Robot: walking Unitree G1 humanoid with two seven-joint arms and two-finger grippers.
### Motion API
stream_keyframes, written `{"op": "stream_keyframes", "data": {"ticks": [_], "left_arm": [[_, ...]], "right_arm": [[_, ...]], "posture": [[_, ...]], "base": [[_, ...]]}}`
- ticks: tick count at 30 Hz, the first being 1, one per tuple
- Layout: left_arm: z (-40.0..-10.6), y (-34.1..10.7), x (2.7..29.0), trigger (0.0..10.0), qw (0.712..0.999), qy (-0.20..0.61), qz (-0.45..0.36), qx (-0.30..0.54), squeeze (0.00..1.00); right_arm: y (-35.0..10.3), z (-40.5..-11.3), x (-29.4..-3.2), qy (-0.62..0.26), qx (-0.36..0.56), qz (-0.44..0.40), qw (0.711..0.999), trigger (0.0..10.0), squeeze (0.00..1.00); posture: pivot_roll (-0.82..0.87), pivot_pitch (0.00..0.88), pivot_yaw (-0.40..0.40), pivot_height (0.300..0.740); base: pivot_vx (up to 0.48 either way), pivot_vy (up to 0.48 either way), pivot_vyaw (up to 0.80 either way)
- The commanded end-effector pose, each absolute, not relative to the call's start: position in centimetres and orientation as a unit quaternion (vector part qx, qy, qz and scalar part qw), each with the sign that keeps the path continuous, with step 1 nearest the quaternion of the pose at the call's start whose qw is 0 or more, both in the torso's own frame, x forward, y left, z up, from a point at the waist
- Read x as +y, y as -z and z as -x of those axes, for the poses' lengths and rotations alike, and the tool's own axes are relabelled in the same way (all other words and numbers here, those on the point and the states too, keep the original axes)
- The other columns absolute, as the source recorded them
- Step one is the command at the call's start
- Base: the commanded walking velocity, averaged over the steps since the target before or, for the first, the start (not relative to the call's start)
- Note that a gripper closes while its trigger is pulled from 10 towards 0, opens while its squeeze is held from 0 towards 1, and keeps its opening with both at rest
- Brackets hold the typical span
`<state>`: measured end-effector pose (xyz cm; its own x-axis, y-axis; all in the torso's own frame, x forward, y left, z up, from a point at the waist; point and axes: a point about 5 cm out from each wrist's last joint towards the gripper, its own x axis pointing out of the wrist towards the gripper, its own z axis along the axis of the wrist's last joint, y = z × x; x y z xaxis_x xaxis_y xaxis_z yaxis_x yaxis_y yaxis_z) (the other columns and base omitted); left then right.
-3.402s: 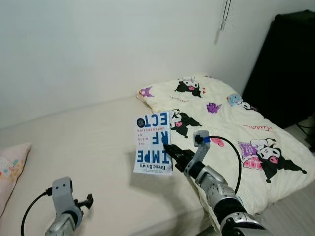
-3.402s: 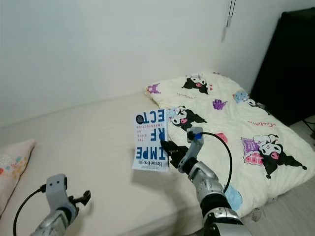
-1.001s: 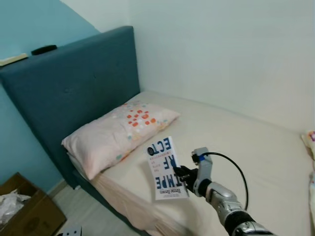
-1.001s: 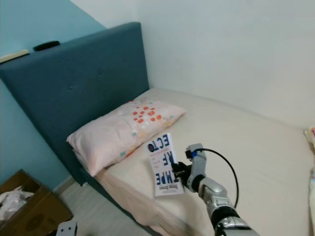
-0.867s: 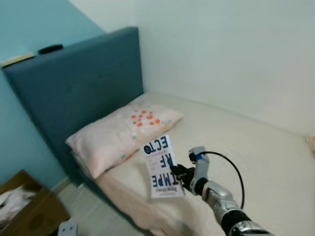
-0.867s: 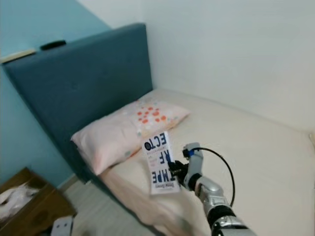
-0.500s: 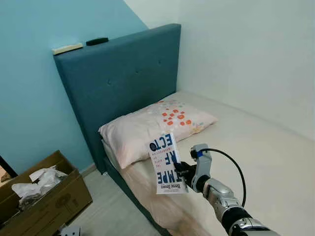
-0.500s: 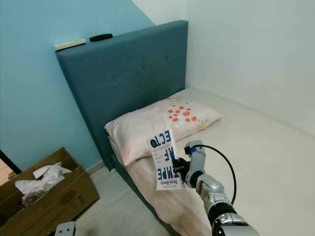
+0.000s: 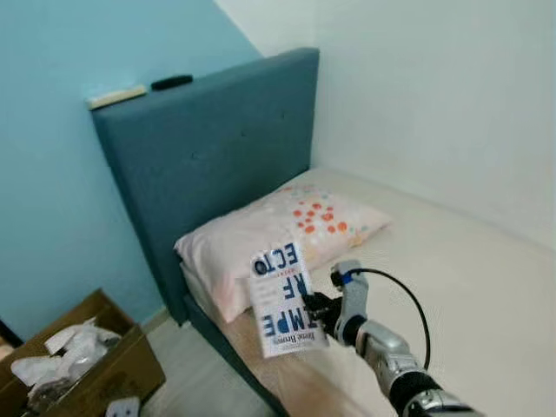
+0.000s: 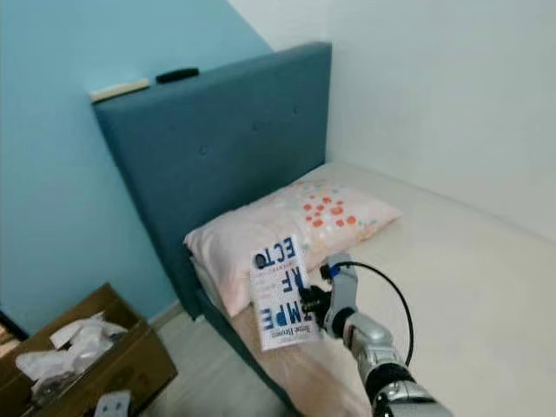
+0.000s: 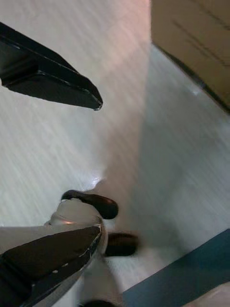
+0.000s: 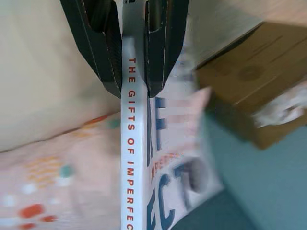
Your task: Clean up the room
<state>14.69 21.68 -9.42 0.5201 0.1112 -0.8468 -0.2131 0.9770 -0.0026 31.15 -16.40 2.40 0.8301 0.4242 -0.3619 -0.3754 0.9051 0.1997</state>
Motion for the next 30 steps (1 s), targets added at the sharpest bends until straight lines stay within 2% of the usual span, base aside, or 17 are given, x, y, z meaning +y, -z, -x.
{"op": "stream_keyframes", "data": {"ticks": [1, 8, 15, 17, 18, 19, 22, 24, 26, 28, 30], "left_arm": [[-14.3, 9.6, 21.5, 10.0, 0.866, -0.089, 0.051, 0.490, 0.00], [-14.2, 9.6, 21.5, 10.0, 0.865, -0.093, 0.051, 0.490, 0.00], [-14.3, 9.6, 21.4, 10.0, 0.867, -0.087, 0.065, 0.487, 0.00], [-14.3, 9.6, 21.3, 10.0, 0.866, -0.080, 0.058, 0.490, 0.00], [-14.2, 9.7, 21.3, 10.0, 0.865, -0.081, 0.056, 0.492, 0.00], [-14.2, 9.7, 21.4, 10.0, 0.864, -0.084, 0.057, 0.492, 0.00], [-14.1, 9.7, 21.4, 10.0, 0.864, -0.087, 0.058, 0.493, 0.00], [-14.0, 9.7, 21.5, 10.0, 0.863, -0.088, 0.056, 0.494, 0.00], [-14.0, 9.7, 21.5, 10.0, 0.863, -0.088, 0.056, 0.494, 0.00], [-13.9, 9.8, 21.5, 10.0, 0.861, -0.087, 0.053, 0.498, 0.00], [-13.8, 9.8, 21.5, 10.0, 0.861, -0.086, 0.053, 0.499, 0.00]], "right_arm": [[-2.8, -31.5, -16.3, -0.205, 0.195, -0.061, 0.957, 10.0, 0.00], [-2.8, -31.5, -16.4, -0.205, 0.196, -0.060, 0.957, 10.0, 0.00], [-2.6, -31.3, -16.4, -0.216, 0.204, -0.062, 0.953, 10.0, 0.00], [-2.4, -31.1, -16.1, -0.238, 0.213, -0.061, 0.946, 10.0, 0.00], [-1.5, -29.8, -15.6, -0.319, 0.246, -0.046, 0.914, 10.0, 0.00], [-1.2, -29.4, -15.4, -0.347, 0.259, -0.041, 0.901, 10.0, 0.00], [-1.0, -28.9, -15.5, -0.370, 0.272, -0.044, 0.887, 10.0, 0.00], [-0.6, -27.9, -15.8, -0.415, 0.297, -0.052, 0.858, 10.0, 0.00], [-0.6, -27.9, -15.8, -0.415, 0.297, -0.052, 0.858, 10.0, 0.00], [-0.2, -27.0, -16.6, -0.448, 0.327, -0.052, 0.831, 10.0, 0.00], [0.0, -26.6, -17.0, -0.453, 0.339, -0.048, 0.823, 10.0, 0.00]], "posture": [[-0.07, 0.027, 0.001, 0.702], [-0.07, 0.028, 0.001, 0.702], [-0.07, 0.029, 0.000, 0.702], [-0.07, 0.030, 0.000, 0.702], [-0.07, 0.032, 0.002, 0.702], [-0.07, 0.032, 0.002, 0.702], [-0.07, 0.032, 0.000, 0.702], [-0.07, 0.033, -0.001, 0.702], [-0.07, 0.033, -0.001, 0.702], [-0.08, 0.033, -0.002, 0.702], [-0.08, 0.033, -0.002, 0.702]], "base": [[0.480, 0.000, 0.00], [0.441, 0.000, 0.00], [0.000, 0.000, 0.00], [0.000, -0.469, 0.00], [0.000, -0.469, 0.00], [0.000, -0.469, 0.00], [0.000, -0.156, 0.00], [0.000, 0.000, 0.00], [0.000, 0.000, 0.00], [0.000, 0.000, 0.00], [0.000, 0.000, 0.00]]}}
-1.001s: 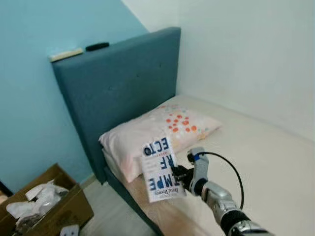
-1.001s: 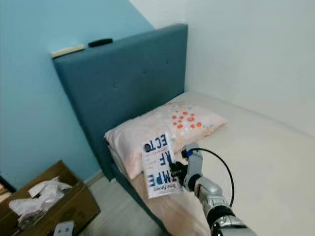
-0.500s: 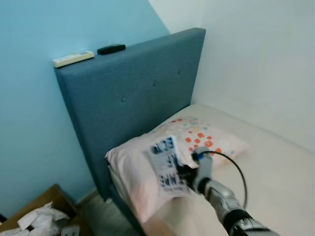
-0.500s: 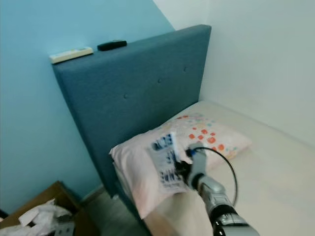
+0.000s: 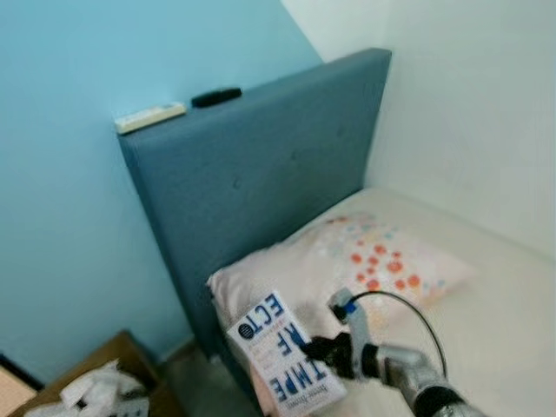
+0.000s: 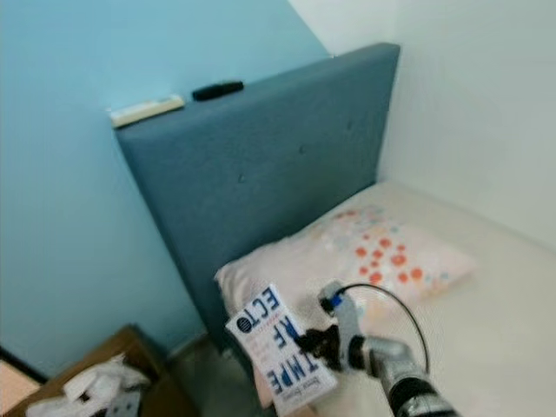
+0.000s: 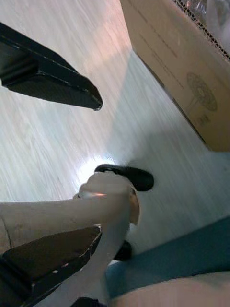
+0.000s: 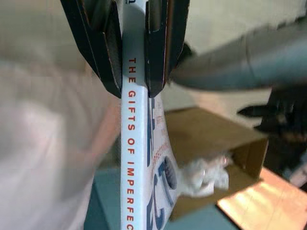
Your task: Clean up the room
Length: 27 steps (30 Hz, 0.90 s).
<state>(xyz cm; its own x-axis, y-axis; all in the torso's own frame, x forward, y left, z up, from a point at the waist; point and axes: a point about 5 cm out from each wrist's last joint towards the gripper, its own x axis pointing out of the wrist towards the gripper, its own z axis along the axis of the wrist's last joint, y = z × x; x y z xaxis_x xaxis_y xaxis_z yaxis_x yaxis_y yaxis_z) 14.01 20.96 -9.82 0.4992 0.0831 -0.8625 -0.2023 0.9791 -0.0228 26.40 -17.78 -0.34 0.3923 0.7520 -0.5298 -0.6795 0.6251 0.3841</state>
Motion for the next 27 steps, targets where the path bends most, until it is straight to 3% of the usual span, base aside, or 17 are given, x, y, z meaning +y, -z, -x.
{"op": "stream_keyframes", "data": {"ticks": [1, 8, 9, 12, 20, 23, 27], "left_arm": [[-13.7, 9.8, 21.6, 10.0, 0.860, -0.086, 0.053, 0.499, 0.00], [-13.7, 9.8, 21.6, 10.0, 0.860, -0.083, 0.053, 0.500, 0.00], [-13.6, 9.9, 21.6, 10.0, 0.860, -0.080, 0.050, 0.501, 0.00], [-13.6, 9.9, 21.6, 10.0, 0.860, -0.077, 0.049, 0.501, 0.00], [-13.4, 9.9, 21.7, 10.0, 0.860, -0.075, 0.046, 0.503, 0.00], [-12.2, 10.1, 22.3, 10.0, 0.855, -0.075, 0.038, 0.512, 0.00], [-11.6, 10.2, 22.7, 10.0, 0.853, -0.076, 0.035, 0.516, 0.00]], "right_arm": [[0.1, -26.4, -17.5, -0.454, 0.350, -0.044, 0.818, 10.0, 0.00], [0.1, -26.3, -18.3, -0.447, 0.361, -0.042, 0.817, 10.0, 0.00], [0.5, -25.7, -19.2, -0.448, 0.400, -0.038, 0.799, 10.0, 0.00], [1.3, -24.8, -20.3, -0.432, 0.450, -0.003, 0.782, 10.0, 0.00], [2.5, -23.8, -22.2, -0.372, 0.506, 0.065, 0.775, 10.0, 0.00], [3.8, -21.7, -23.7, -0.346, 0.570, 0.117, 0.736, 10.0, 0.00], [4.3, -21.1, -24.6, -0.305, 0.586, 0.141, 0.737, 10.0, 0.00]], "posture": [[-0.07, 0.034, -0.001, 0.702], [-0.07, 0.034, 0.002, 0.702], [-0.08, 0.044, 0.006, 0.702], [-0.07, 0.054, 0.008, 0.702], [-0.06, 0.079, 0.016, 0.702], [-0.05, 0.119, 0.022, 0.702], [-0.03, 0.143, 0.026, 0.702]], "base": [[0.000, 0.000, 0.00], [0.000, 0.000, 0.00], [0.000, 0.000, 0.00], [0.000, 0.000, 0.00], [0.000, 0.000, 0.00], [0.000, 0.000, 0.00], [0.000, 0.000, 0.00]]}}
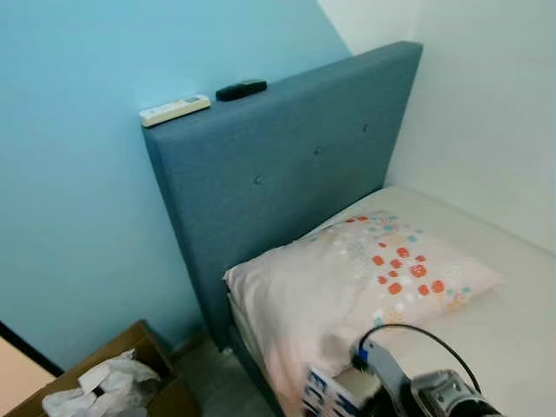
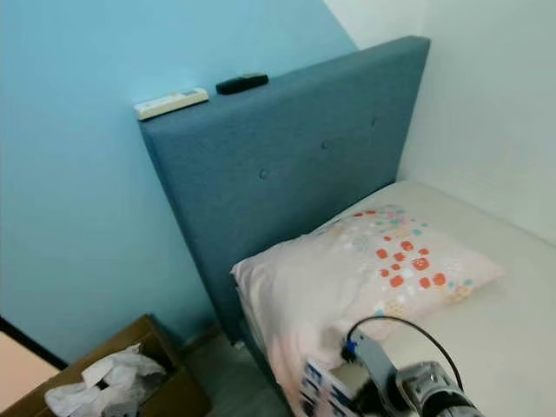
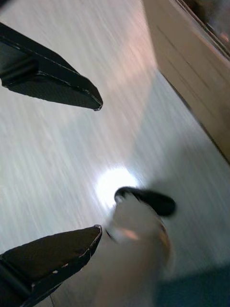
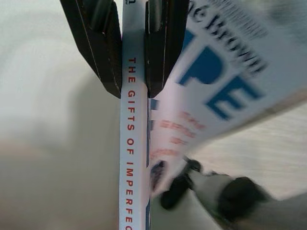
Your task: Clean up the room
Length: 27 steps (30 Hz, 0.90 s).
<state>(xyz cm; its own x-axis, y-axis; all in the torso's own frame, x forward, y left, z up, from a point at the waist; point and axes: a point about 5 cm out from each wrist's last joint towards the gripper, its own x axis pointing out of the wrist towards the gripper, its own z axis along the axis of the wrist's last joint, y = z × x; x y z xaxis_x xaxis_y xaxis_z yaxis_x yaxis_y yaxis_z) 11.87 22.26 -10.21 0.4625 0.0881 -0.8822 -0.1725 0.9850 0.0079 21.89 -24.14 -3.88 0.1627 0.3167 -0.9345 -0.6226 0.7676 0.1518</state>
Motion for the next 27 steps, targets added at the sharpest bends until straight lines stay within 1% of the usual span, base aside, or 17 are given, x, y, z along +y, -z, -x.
{"op": "stream_keyframes", "data": {"ticks": [1, 3, 6, 7, 9, 10, 11, 12, 14, 16, 17, 18, 19, 20, 21, 23, 27], "left_arm": [[-11.3, 10.2, 22.9, 10.0, 0.852, -0.077, 0.033, 0.517, 0.00], [-10.6, 10.3, 23.3, 10.0, 0.850, -0.078, 0.031, 0.519, 0.00], [-10.4, 10.3, 23.4, 10.0, 0.850, -0.078, 0.030, 0.520, 0.00], [-9.8, 10.3, 23.8, 10.0, 0.850, -0.076, 0.027, 0.520, 0.00], [-9.8, 10.3, 23.8, 10.0, 0.850, -0.076, 0.027, 0.520, 0.00], [-9.6, 10.3, 24.0, 10.0, 0.850, -0.076, 0.027, 0.521, 0.00], [-9.6, 10.3, 24.0, 10.0, 0.850, -0.076, 0.027, 0.521, 0.00], [-9.4, 10.3, 24.1, 10.0, 0.850, -0.075, 0.026, 0.520, 0.00], [-9.4, 10.3, 24.1, 10.0, 0.850, -0.075, 0.026, 0.520, 0.00], [-9.3, 10.2, 24.3, 10.0, 0.852, -0.075, 0.025, 0.518, 0.00], [-9.3, 10.2, 24.3, 10.0, 0.852, -0.075, 0.025, 0.518, 0.00], [-9.4, 10.2, 24.3, 10.0, 0.854, -0.073, 0.025, 0.515, 0.00], [-9.4, 10.2, 24.3, 10.0, 0.854, -0.073, 0.025, 0.515, 0.00], [-9.5, 10.2, 24.3, 10.0, 0.855, -0.072, 0.025, 0.513, 0.00], [-9.5, 10.2, 24.3, 10.0, 0.855, -0.072, 0.025, 0.513, 0.00], [-9.7, 10.1, 24.3, 10.0, 0.857, -0.070, 0.025, 0.510, 0.00], [-9.8, 10.1, 24.3, 10.0, 0.858, -0.068, 0.024, 0.508, 0.00]], "right_arm": [[4.5, -20.8, -25.1, -0.275, 0.590, 0.150, 0.744, 10.0, 0.00], [5.0, -20.1, -25.9, -0.229, 0.595, 0.173, 0.751, 10.0, 0.00], [5.2, -19.9, -26.0, -0.218, 0.595, 0.181, 0.752, 10.0, 0.00], [5.2, -20.3, -26.3, -0.166, 0.573, 0.185, 0.781, 10.0, 0.00], [5.2, -20.3, -26.3, -0.166, 0.573, 0.185, 0.781, 10.0, 0.00], [5.2, -20.4, -26.6, -0.147, 0.564, 0.192, 0.790, 10.0, 0.00], [5.2, -20.4, -26.6, -0.147, 0.564, 0.192, 0.790, 10.0, 0.00], [4.9, -20.7, -27.0, -0.115, 0.547, 0.205, 0.804, 10.0, 0.00], [4.9, -20.7, -27.0, -0.115, 0.547, 0.205, 0.804, 10.0, 0.00], [4.1, -21.5, -28.4, -0.055, 0.512, 0.237, 0.824, 10.0, 0.00], [4.1, -21.5, -28.4, -0.055, 0.512, 0.237, 0.824, 10.0, 0.00], [3.5, -21.9, -29.2, -0.022, 0.496, 0.254, 0.830, 10.0, 0.00], [3.5, -21.9, -29.2, -0.022, 0.496, 0.254, 0.830, 10.0, 0.00], [3.0, -22.3, -29.8, 0.002, 0.484, 0.259, 0.836, 10.0, 0.00], [3.0, -22.3, -29.8, 0.002, 0.484, 0.259, 0.836, 10.0, 0.00], [2.2, -22.9, -30.6, 0.031, 0.466, 0.268, 0.843, 10.0, 0.00], [1.8, -23.2, -31.0, 0.045, 0.454, 0.267, 0.849, 10.0, 0.00]], "posture": [[-0.02, 0.157, 0.029, 0.702], [-0.01, 0.190, 0.035, 0.702], [0.00, 0.199, 0.037, 0.702], [0.01, 0.234, 0.045, 0.702], [0.01, 0.234, 0.045, 0.702], [0.01, 0.241, 0.048, 0.702], [0.01, 0.241, 0.048, 0.702], [0.01, 0.255, 0.050, 0.702], [0.01, 0.255, 0.050, 0.702], [0.02, 0.270, 0.055, 0.702], [0.02, 0.270, 0.055, 0.702], [0.02, 0.273, 0.058, 0.702], [0.02, 0.273, 0.058, 0.702], [0.02, 0.275, 0.060, 0.702], [0.02, 0.275, 0.060, 0.702], [0.02, 0.275, 0.061, 0.702], [0.02, 0.272, 0.061, 0.702]], "base": [[0.000, 0.000, 0.00], [0.000, 0.000, 0.00], [0.000, 0.000, 0.00], [0.000, 0.000, 0.00], [0.000, 0.000, 0.00], [0.000, 0.000, 0.00], [0.000, 0.000, 0.00], [0.000, 0.000, 0.00], [0.000, 0.000, 0.00], [0.000, 0.000, 0.00], [0.000, 0.000, 0.00], [0.000, 0.000, 0.00], [0.000, 0.000, 0.00], [0.000, 0.000, 0.00], [0.000, 0.000, 0.00], [0.000, 0.000, 0.00], [0.000, 0.000, 0.00]]}}
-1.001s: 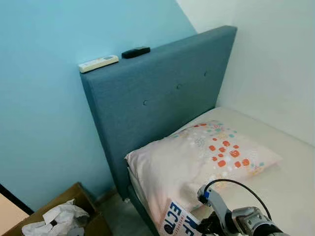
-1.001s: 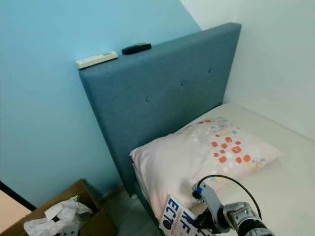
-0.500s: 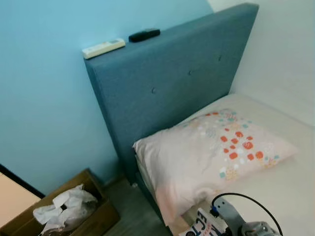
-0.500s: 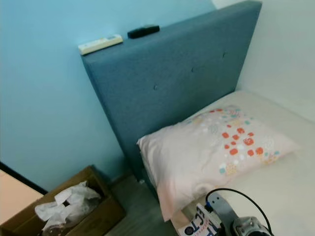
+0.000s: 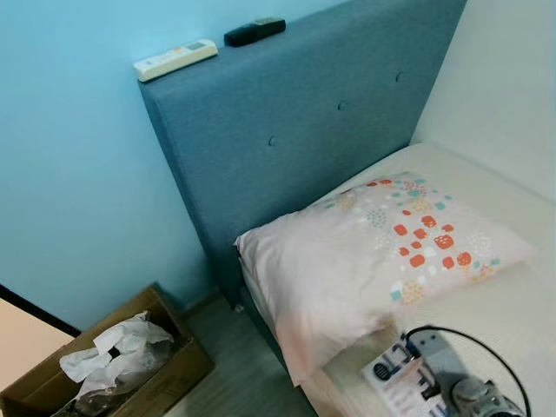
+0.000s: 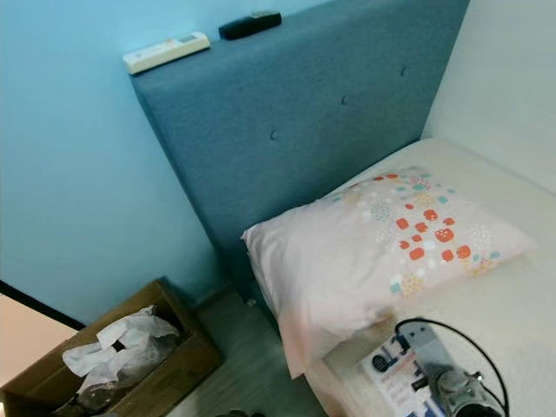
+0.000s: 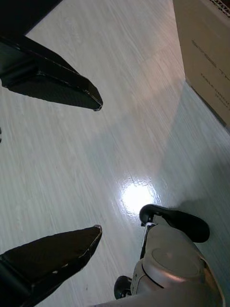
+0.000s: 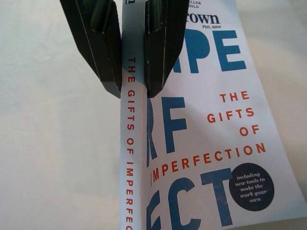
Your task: Clean up the room
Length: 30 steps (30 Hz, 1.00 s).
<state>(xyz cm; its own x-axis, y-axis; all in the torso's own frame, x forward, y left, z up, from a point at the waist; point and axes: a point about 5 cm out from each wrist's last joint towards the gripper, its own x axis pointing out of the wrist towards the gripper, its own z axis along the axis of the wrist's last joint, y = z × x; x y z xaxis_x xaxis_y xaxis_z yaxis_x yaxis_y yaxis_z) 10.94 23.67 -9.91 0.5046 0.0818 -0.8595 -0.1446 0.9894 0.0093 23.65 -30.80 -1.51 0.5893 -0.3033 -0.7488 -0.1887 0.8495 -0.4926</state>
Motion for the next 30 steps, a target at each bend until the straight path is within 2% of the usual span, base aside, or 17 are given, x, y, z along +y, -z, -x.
{"op": "stream_keyframes", "data": {"ticks": [1, 5, 7, 24, 27, 30], "left_arm": [[-9.9, 10.1, 24.2, 10.0, 0.859, -0.066, 0.025, 0.507, 0.00], [-9.9, 10.1, 24.1, 10.0, 0.859, -0.065, 0.025, 0.507, 0.00], [-9.7, 10.2, 23.9, 10.0, 0.859, -0.064, 0.026, 0.508, 0.00], [-8.2, 10.3, 24.3, 10.0, 0.855, -0.069, 0.029, 0.513, 0.00], [-8.1, 10.3, 24.3, 10.0, 0.855, -0.070, 0.029, 0.513, 0.00], [-8.3, 10.3, 24.3, 10.0, 0.856, -0.071, 0.030, 0.512, 0.00]], "right_arm": [[1.5, -23.6, -30.9, 0.048, 0.440, 0.252, 0.861, 10.0, 0.00], [1.4, -24.2, -30.2, 0.036, 0.422, 0.226, 0.877, 10.0, 0.00], [1.3, -25.0, -28.8, 0.000, 0.396, 0.198, 0.897, 10.0, 0.00], [0.5, -27.0, -26.9, -0.056, 0.379, 0.227, 0.895, 10.0, 0.00], [-0.2, -28.0, -26.0, -0.086, 0.357, 0.180, 0.912, 10.0, 0.00], [-2.1, -29.7, -23.9, -0.184, 0.301, 0.031, 0.935, 10.0, 0.00]], "posture": [[0.02, 0.271, 0.061, 0.702], [0.02, 0.270, 0.059, 0.702], [0.02, 0.273, 0.059, 0.702], [0.05, 0.314, 0.045, 0.702], [0.05, 0.314, 0.044, 0.702], [0.05, 0.302, 0.043, 0.702]], "base": [[0.000, 0.000, 0.00], [0.000, 0.000, 0.00], [0.000, 0.000, 0.00], [0.000, 0.000, 0.00], [0.000, 0.000, 0.00], [0.000, 0.000, 0.00]]}}
